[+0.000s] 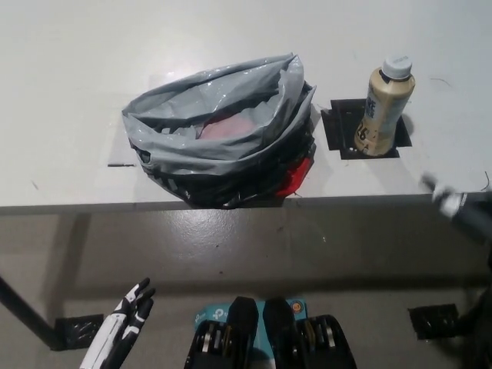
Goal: Use the right hand to pick up a bottle of protein shake and place it into a plastic bag on the left side
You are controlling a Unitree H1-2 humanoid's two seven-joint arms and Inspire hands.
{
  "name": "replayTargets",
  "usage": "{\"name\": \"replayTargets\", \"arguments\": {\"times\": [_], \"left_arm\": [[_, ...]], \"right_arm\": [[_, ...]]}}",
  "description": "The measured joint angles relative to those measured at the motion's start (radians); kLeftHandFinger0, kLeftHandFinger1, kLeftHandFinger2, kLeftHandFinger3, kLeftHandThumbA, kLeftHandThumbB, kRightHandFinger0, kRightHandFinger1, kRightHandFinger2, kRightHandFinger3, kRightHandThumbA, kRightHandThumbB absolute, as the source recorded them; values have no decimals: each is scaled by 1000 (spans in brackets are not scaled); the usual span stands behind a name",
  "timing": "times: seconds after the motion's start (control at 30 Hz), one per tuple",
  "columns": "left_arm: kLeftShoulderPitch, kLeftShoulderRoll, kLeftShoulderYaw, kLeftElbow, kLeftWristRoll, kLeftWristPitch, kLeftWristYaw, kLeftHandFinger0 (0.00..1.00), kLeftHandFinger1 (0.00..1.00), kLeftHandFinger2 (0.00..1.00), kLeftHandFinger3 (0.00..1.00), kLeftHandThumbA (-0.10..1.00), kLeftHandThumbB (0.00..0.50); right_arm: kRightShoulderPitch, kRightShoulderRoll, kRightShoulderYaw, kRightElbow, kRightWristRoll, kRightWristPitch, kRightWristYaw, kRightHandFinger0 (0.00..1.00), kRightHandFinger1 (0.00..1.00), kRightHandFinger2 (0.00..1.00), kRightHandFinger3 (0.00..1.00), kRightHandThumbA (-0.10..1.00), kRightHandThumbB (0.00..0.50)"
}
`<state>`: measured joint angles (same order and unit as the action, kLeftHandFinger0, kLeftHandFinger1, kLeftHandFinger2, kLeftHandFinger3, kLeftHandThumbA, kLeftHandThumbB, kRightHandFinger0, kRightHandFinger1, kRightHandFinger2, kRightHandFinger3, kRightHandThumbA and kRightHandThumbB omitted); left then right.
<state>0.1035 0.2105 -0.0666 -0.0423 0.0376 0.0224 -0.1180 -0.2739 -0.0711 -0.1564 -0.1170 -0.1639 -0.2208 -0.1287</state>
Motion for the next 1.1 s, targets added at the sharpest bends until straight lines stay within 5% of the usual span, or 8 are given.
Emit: {"name": "replayTargets", "arguments": {"times": [0.13,0.4,0.57,1.1], "left_arm": [[-14,0,0,-5,1,1,-5,1000,1000,1000,1000,945,100],[-37,0,0,-4,9,-4,-7,1000,1000,1000,1000,937,78],[-45,-1,0,-4,11,-11,-7,1000,1000,1000,1000,913,64],[-65,1,0,-4,16,-14,-8,1000,1000,1000,1000,917,46]], "right_arm": [[-139,2,-39,134,35,45,-17,1000,1000,1000,1000,1000,353],[-280,6,-84,380,78,88,-51,1000,1000,1000,1000,1000,340],[-385,0,-88,585,88,97,-73,1000,1000,1000,1000,1000,412],[-487,-13,-12,797,74,102,-95,1000,1000,1000,1000,1000,469]]}}
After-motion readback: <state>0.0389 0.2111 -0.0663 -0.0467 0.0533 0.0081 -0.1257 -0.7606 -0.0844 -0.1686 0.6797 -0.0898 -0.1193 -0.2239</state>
